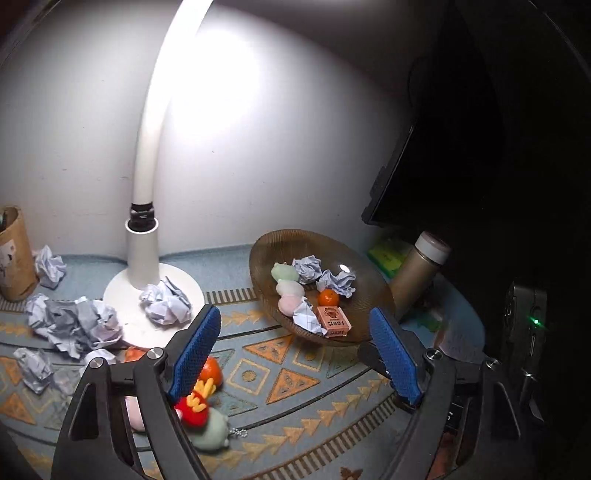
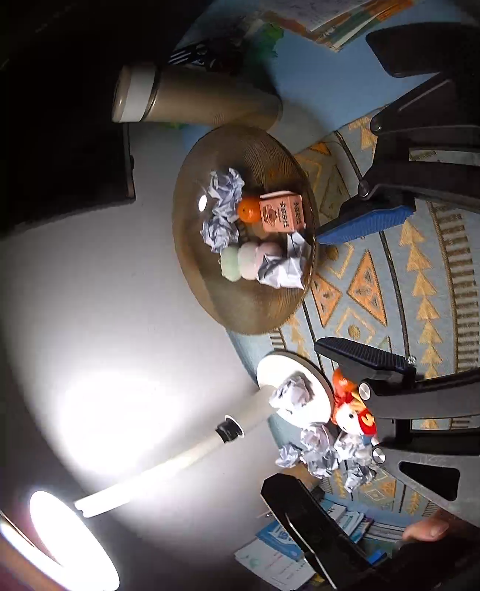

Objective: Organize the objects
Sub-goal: 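Move both tools back toward the paper balls and plush dango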

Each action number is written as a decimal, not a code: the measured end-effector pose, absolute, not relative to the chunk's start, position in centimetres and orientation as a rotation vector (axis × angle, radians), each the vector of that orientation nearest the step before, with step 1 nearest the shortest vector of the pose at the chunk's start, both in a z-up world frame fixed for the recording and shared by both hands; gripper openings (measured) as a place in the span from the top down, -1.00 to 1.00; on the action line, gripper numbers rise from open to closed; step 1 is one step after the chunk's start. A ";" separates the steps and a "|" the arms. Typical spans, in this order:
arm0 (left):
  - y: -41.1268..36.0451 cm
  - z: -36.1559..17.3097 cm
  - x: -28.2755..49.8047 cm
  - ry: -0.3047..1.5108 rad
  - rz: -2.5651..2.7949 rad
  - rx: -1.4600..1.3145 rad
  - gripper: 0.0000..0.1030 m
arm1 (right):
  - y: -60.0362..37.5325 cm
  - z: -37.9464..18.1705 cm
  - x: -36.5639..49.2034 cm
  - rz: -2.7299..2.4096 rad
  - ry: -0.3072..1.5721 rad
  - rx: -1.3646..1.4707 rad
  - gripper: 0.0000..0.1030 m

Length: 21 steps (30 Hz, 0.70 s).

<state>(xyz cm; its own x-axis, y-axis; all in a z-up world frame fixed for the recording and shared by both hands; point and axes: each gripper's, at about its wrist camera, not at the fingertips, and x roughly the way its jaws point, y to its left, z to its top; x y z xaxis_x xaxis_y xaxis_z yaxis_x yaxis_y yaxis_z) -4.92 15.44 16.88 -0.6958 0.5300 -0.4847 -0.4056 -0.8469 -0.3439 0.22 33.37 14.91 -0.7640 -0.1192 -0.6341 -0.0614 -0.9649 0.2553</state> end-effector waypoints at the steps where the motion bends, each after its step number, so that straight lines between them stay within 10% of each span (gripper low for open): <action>1: 13.8 17.4 -3.8 -0.299 2.503 -0.782 -0.62 | 31.9 15.0 0.4 -2.884 -0.388 1.041 -0.23; 4: 8.7 18.1 -1.1 -0.301 2.626 -0.757 -0.92 | 28.4 15.3 2.0 -2.878 -0.306 0.975 -0.23; 11: 0.2 10.3 2.2 -0.359 2.832 -0.845 -0.92 | 24.1 9.5 3.0 -2.884 -0.211 0.945 -0.59; 21: -2.5 2.6 1.4 -0.458 2.824 -1.076 -0.91 | 23.1 3.8 0.5 -2.770 -0.180 1.120 -0.59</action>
